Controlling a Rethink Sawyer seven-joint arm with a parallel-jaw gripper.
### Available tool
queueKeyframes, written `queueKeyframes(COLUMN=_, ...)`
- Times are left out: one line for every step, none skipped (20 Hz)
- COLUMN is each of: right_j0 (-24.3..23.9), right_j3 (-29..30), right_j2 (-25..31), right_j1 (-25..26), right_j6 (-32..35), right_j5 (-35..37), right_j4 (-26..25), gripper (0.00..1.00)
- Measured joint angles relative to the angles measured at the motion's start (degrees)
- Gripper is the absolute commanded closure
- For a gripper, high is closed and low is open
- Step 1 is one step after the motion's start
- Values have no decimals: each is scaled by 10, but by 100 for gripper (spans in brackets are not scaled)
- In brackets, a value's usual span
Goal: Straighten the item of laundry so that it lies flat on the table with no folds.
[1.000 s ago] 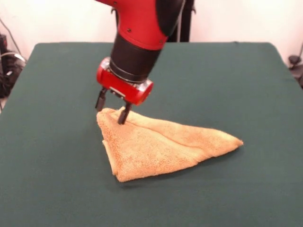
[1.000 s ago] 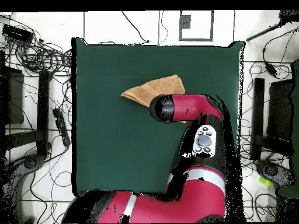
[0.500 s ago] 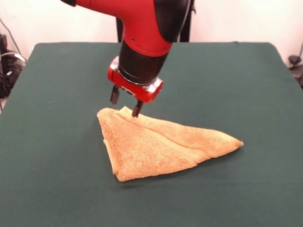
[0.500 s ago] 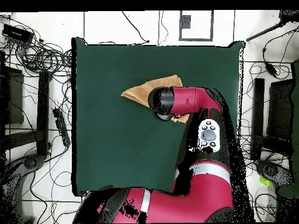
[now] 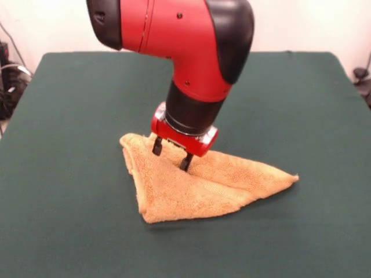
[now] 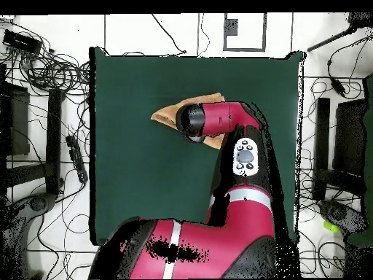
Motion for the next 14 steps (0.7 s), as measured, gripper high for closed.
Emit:
queueKeyframes(right_j0=0, right_j3=-3, right_j2=0, right_j1=0, right_j6=0, right_j5=1, right_j4=-2, gripper=0)
queueKeyframes(right_j0=0, right_j3=-6, right_j2=0, right_j1=1, right_j6=0, right_j5=3, right_j4=-4, gripper=0)
queueKeyframes(right_j0=0, right_j3=-10, right_j2=0, right_j1=2, right_j6=0, right_j5=4, right_j4=-5, gripper=0)
queueKeyframes(right_j0=0, right_j3=-19, right_j2=0, right_j1=6, right_j6=0, right_j5=6, right_j4=-7, gripper=0)
queueKeyframes(right_j0=0, right_j3=-24, right_j2=0, right_j1=8, right_j6=0, right_j5=7, right_j4=-8, gripper=0)
queueKeyframes(right_j0=0, right_j3=-33, right_j2=0, right_j1=11, right_j6=0, right_j5=10, right_j4=-9, gripper=0)
queueKeyframes(right_j0=0, right_j3=-41, right_j2=0, right_j1=14, right_j6=0, right_j5=12, right_j4=-9, gripper=0)
queueKeyframes(right_j0=0, right_j3=-50, right_j2=0, right_j1=19, right_j6=0, right_j5=15, right_j4=-10, gripper=0)
queueKeyframes(right_j0=0, right_j3=-62, right_j2=0, right_j1=23, right_j6=0, right_j5=20, right_j4=-10, gripper=0)
queueKeyframes(right_j0=0, right_j3=-67, right_j2=0, right_j1=25, right_j6=0, right_j5=23, right_j4=-10, gripper=0)
queueKeyframes(right_j0=0, right_j3=-73, right_j2=0, right_j1=27, right_j6=0, right_j5=25, right_j4=-10, gripper=0)
queueKeyframes(right_j0=0, right_j3=-81, right_j2=0, right_j1=31, right_j6=0, right_j5=30, right_j4=-10, gripper=0)
queueKeyframes(right_j0=0, right_j3=-86, right_j2=0, right_j1=33, right_j6=0, right_j5=32, right_j4=-10, gripper=0)
queueKeyframes(right_j0=0, right_j3=-90, right_j2=0, right_j1=35, right_j6=0, right_j5=35, right_j4=-10, gripper=0)
